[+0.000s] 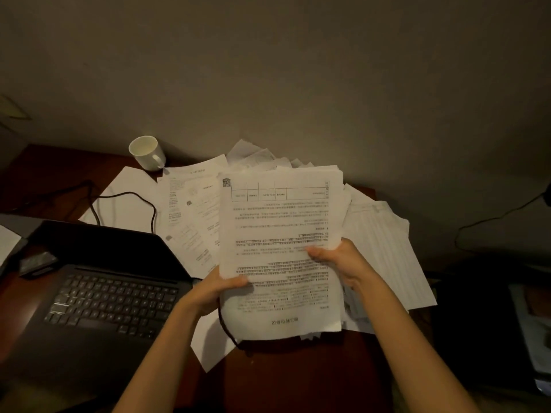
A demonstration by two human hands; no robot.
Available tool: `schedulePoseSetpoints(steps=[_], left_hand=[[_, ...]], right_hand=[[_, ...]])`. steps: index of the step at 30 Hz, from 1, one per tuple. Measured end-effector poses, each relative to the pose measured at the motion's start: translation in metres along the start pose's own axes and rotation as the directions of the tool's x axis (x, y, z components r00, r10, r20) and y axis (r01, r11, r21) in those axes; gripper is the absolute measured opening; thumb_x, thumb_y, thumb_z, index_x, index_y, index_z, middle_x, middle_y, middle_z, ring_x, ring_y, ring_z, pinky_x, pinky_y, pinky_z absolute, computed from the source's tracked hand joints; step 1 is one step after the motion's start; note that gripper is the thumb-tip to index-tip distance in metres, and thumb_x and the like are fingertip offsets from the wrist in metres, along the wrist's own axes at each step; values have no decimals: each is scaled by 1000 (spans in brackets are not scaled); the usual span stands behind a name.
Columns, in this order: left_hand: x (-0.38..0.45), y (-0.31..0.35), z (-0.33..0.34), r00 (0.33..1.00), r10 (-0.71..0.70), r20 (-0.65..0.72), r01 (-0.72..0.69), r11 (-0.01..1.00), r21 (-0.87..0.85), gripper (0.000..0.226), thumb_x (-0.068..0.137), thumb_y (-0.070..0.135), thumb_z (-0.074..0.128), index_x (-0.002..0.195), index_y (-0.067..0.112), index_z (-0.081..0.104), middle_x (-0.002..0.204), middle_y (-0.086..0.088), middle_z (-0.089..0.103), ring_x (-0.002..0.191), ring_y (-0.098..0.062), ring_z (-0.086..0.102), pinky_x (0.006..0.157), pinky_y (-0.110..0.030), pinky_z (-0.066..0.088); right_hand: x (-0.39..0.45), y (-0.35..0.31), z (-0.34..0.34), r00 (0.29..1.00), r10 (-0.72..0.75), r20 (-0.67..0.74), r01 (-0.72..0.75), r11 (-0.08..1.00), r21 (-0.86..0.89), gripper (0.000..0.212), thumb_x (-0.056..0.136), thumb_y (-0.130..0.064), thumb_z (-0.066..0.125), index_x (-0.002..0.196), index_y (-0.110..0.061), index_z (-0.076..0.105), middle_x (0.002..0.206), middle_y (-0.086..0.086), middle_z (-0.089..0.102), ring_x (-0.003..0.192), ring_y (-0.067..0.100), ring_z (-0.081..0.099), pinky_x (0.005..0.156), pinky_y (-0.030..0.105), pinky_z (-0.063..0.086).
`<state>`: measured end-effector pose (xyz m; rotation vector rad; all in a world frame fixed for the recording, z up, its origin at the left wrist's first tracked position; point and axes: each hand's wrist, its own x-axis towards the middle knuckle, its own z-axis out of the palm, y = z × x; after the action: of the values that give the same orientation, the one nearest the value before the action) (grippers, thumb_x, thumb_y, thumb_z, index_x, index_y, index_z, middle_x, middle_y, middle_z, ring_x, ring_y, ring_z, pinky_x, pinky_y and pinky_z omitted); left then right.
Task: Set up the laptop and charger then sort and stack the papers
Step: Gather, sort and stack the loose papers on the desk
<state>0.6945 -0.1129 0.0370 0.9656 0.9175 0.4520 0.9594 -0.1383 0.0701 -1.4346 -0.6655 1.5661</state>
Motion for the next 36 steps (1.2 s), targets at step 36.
schedulePoseSetpoints(steps=[36], left_hand=[[9, 0, -17, 708, 180, -682, 67, 945, 319, 32, 86, -2, 63, 117, 2, 60, 112, -14, 65, 100, -28, 63, 86, -41, 54]], right_hand=[[63, -8, -42, 671, -345, -656, 97, 918, -384, 25, 99, -11, 43, 120, -12, 56, 105, -1, 58, 89, 10, 56, 72, 22, 45]])
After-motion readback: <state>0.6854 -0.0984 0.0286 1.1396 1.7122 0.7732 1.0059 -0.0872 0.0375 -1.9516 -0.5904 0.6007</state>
